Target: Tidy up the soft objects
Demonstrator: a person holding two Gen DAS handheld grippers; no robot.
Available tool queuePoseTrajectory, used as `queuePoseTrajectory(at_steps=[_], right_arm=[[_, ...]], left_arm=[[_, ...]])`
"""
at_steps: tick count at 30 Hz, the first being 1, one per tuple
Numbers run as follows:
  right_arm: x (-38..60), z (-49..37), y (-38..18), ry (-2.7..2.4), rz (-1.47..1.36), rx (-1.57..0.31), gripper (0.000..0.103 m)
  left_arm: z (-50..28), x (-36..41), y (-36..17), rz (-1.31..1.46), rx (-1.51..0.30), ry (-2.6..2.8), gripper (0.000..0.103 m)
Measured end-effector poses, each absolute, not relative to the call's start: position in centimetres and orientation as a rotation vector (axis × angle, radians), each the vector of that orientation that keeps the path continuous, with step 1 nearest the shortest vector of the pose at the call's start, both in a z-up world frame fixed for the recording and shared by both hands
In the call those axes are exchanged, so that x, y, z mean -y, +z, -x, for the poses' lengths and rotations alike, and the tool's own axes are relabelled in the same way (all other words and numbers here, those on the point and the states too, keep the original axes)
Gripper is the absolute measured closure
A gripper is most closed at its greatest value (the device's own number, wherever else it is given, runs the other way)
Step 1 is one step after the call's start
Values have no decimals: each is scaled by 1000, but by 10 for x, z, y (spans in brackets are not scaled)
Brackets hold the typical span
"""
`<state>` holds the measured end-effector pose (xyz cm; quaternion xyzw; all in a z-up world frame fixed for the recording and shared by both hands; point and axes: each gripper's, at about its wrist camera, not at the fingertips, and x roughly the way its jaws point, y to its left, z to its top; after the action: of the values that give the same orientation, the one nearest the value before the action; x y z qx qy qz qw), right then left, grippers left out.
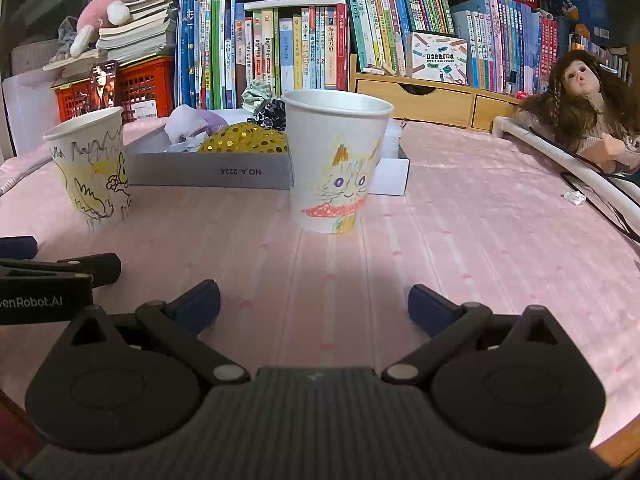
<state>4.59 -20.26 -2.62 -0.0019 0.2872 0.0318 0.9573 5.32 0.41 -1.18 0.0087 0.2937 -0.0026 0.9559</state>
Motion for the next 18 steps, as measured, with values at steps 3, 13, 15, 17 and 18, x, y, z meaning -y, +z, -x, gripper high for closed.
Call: queuePoseTrajectory(at_steps=[3, 13, 15, 17, 18], right_arm=[[202, -46, -26, 65, 4, -583, 0], [202, -46, -26, 64, 4, -583, 0], [202, -46, -26, 64, 4, -583, 0], [202, -46, -26, 64, 4, -583, 0], [202, -46, -26, 64, 4, -583, 0]], left_arm=[[-53, -4, -12, -18, -596, -6, 0], [-52, -4, -12, -18, -599, -8, 0], [-52, -4, -12, -19, -598, -9, 0], [-52, -4, -12, -18, -598, -9, 0], [-53, -4, -12, -18, -598, -9, 0]])
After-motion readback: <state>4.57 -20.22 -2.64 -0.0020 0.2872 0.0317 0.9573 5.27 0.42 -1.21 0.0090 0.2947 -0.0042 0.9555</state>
